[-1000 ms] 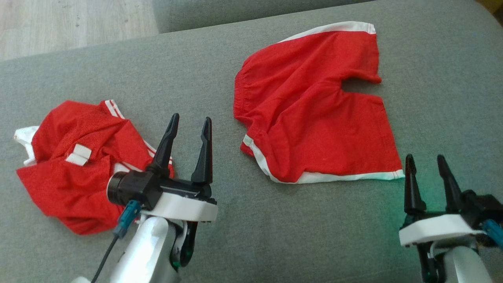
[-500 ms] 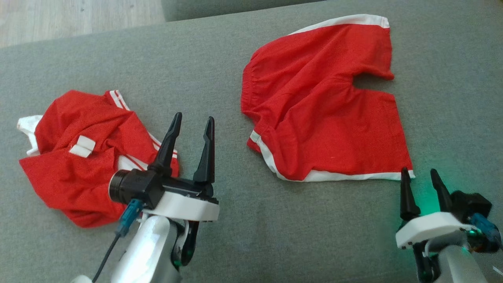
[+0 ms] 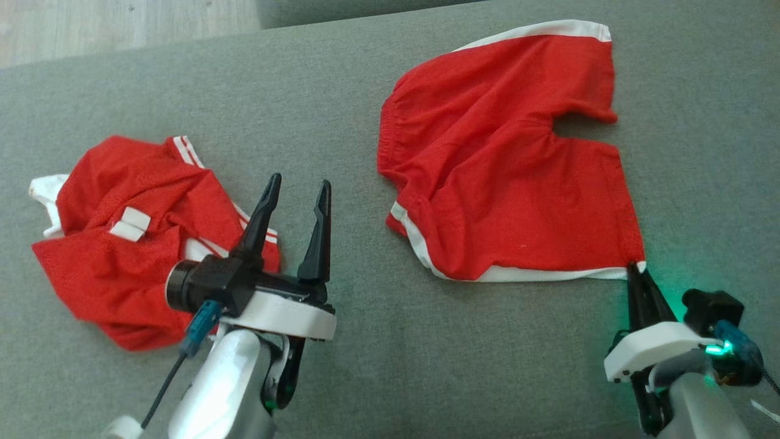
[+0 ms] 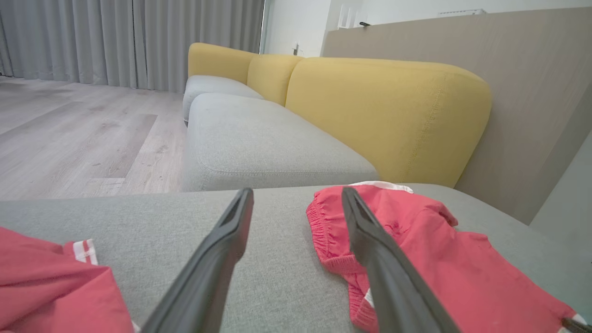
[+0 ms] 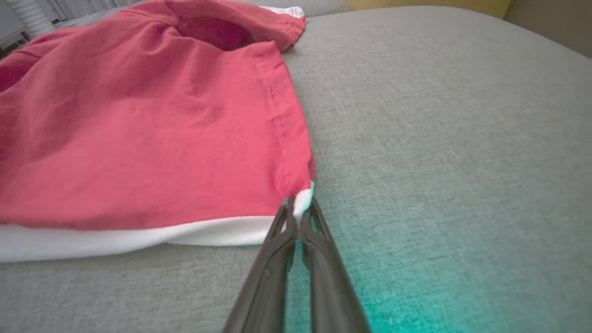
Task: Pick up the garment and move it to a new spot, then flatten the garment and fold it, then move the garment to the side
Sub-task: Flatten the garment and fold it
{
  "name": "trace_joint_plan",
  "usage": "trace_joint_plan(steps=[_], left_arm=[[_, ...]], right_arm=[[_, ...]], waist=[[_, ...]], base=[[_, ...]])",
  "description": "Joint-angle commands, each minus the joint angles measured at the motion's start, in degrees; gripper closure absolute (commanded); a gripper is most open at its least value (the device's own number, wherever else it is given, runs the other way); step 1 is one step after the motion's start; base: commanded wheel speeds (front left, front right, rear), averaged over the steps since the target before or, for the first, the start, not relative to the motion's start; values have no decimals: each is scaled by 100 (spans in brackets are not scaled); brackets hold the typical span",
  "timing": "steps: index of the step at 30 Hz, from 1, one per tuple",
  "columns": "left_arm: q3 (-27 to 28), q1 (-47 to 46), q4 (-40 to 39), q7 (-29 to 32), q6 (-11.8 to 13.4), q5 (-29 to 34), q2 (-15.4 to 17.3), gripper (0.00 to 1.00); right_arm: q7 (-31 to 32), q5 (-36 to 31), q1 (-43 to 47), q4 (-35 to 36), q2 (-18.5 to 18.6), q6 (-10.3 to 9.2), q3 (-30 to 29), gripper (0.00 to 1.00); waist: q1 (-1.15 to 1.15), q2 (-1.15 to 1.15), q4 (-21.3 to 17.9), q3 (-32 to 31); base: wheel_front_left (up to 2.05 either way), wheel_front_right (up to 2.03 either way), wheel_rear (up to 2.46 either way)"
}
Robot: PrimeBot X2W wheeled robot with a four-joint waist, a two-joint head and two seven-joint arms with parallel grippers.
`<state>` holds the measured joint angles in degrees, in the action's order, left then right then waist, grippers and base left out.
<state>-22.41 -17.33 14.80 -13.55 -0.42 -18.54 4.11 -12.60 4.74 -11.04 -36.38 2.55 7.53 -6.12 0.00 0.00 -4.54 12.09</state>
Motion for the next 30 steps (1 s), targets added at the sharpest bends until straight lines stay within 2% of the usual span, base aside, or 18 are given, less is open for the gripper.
trace_joint_plan(steps=[1, 5, 11, 16, 22, 30], left_arm=[[107, -175, -126, 52, 31, 9, 100, 0], [-54, -205, -26, 275, -61, 70, 188, 0], [-648, -341, 208, 861, -449, 249, 377, 0], [-1061, -658, 419, 1333, -603, 349, 528, 0], [-1418, -1147, 711, 1620, -686, 138, 554, 0], [-1720, -1552, 1013, 1663, -703, -172, 641, 0]], right_arm=[[-74, -66, -129, 101, 33, -4, 41, 100], [-111, -105, -172, 82, 33, -4, -227, 100], [-136, -105, -259, -1, 33, -4, -395, 100], [-144, -193, -407, -111, 32, -4, -436, 100], [-173, -123, -587, -274, 32, -4, -333, 100], [-210, -63, -694, -386, 32, -4, -197, 100]], waist=[[0, 0, -30, -8], [0, 0, -86, -12], [0, 0, -154, 23], [0, 0, -264, 157], [0, 0, -378, 320], [0, 0, -474, 408]], base=[[0, 0, 0], [0, 0, 0], [0, 0, 0], [0, 0, 0], [0, 0, 0], [0, 0, 0]])
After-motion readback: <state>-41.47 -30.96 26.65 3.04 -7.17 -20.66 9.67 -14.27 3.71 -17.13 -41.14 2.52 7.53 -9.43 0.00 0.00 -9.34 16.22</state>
